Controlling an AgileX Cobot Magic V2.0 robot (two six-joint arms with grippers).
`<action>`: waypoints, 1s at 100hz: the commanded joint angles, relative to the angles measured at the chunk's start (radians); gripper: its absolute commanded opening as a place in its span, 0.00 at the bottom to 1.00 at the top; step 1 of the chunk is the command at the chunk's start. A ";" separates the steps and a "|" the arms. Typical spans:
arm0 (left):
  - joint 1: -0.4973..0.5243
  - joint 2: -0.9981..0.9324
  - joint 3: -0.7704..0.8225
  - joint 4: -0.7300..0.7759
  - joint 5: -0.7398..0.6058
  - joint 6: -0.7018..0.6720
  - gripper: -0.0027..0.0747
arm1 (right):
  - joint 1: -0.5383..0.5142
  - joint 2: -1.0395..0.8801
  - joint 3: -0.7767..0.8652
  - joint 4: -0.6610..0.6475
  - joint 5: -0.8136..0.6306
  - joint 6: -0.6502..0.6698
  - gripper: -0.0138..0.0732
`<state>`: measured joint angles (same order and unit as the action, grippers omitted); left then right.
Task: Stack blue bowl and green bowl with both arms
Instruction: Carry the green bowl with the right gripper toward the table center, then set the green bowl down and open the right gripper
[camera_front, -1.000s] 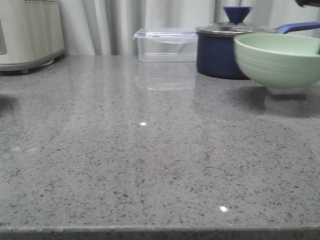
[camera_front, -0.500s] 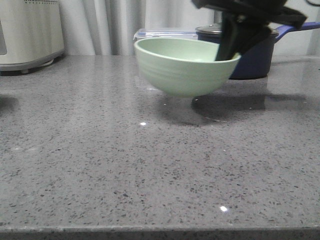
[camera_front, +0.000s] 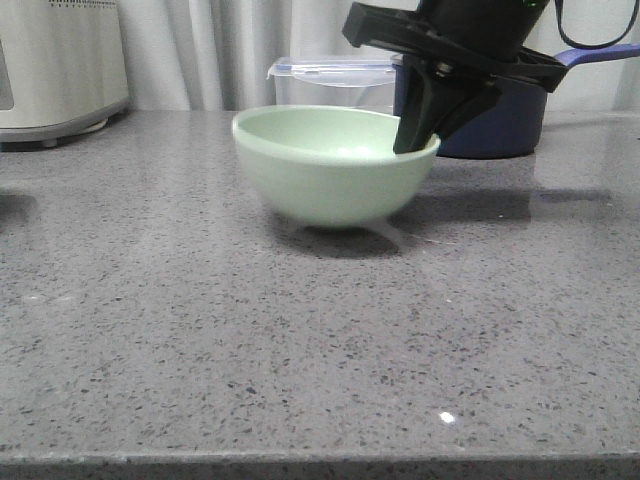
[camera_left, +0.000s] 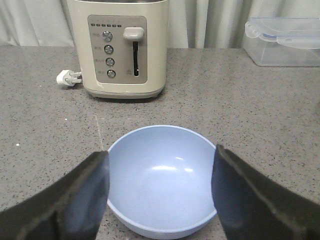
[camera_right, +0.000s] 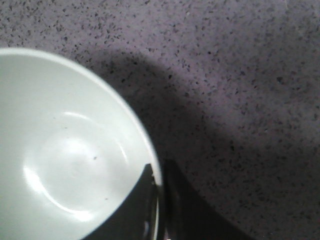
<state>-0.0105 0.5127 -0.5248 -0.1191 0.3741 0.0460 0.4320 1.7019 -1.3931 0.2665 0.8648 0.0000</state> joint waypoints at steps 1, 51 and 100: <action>0.002 0.010 -0.034 -0.008 -0.081 -0.009 0.60 | -0.001 -0.045 -0.039 0.017 -0.034 -0.010 0.32; 0.002 0.010 -0.034 -0.008 -0.081 -0.009 0.60 | -0.002 -0.112 -0.029 0.012 -0.066 -0.010 0.40; 0.002 0.010 -0.034 -0.008 -0.081 -0.009 0.60 | -0.002 -0.348 0.210 -0.011 -0.132 -0.010 0.28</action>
<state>-0.0105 0.5127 -0.5248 -0.1191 0.3741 0.0460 0.4320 1.4195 -1.2040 0.2523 0.7933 0.0000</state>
